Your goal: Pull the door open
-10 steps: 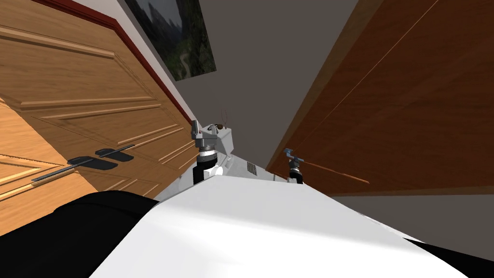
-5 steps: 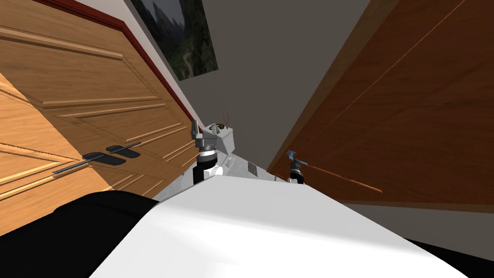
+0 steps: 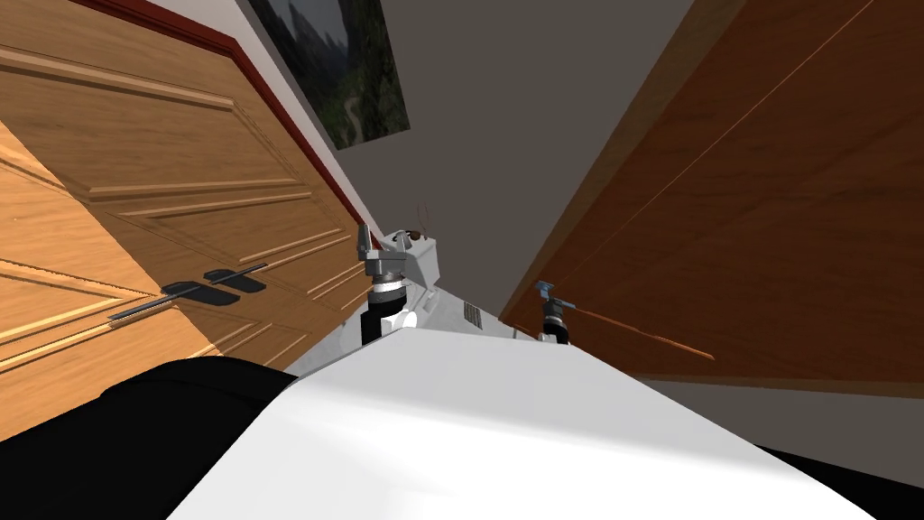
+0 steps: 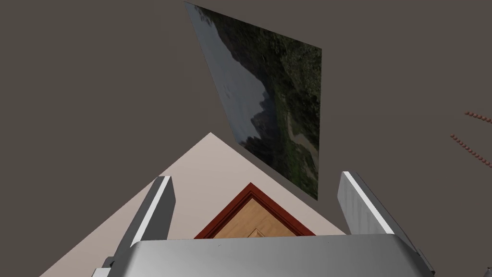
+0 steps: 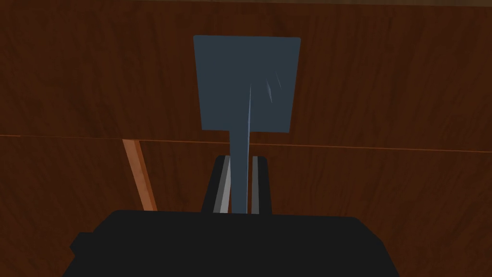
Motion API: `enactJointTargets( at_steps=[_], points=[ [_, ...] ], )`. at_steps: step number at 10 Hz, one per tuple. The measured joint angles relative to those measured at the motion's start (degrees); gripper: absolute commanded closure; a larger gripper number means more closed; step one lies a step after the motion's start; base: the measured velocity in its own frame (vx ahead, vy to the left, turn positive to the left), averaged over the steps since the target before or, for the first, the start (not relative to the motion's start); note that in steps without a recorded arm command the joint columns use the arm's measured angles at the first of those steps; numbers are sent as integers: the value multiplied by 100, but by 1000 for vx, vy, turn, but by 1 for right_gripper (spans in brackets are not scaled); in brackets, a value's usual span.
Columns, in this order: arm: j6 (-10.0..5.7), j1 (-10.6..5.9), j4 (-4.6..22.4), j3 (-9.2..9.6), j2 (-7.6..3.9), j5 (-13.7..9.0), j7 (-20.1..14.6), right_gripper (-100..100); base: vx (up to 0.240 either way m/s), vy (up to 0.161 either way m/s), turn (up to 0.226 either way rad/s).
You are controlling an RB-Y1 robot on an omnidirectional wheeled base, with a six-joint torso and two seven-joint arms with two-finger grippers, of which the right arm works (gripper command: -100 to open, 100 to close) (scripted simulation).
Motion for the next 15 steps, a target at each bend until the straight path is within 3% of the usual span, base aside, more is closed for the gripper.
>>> enactJointTargets(
  at_steps=[6,7,11,13,15],
  points=[
    [-1,170,-223,387,-64,265,-376,100,-237,-41,106],
    [-102,103,-56,451,-111,309,-440,100,-242,-24,72],
    [-170,164,-91,598,-176,426,-604,100,-178,-28,70],
    [-398,52,197,711,-266,518,-738,100,-221,-34,68],
    [-335,231,-58,821,-260,609,-852,100,-222,-50,93]
  ],
)
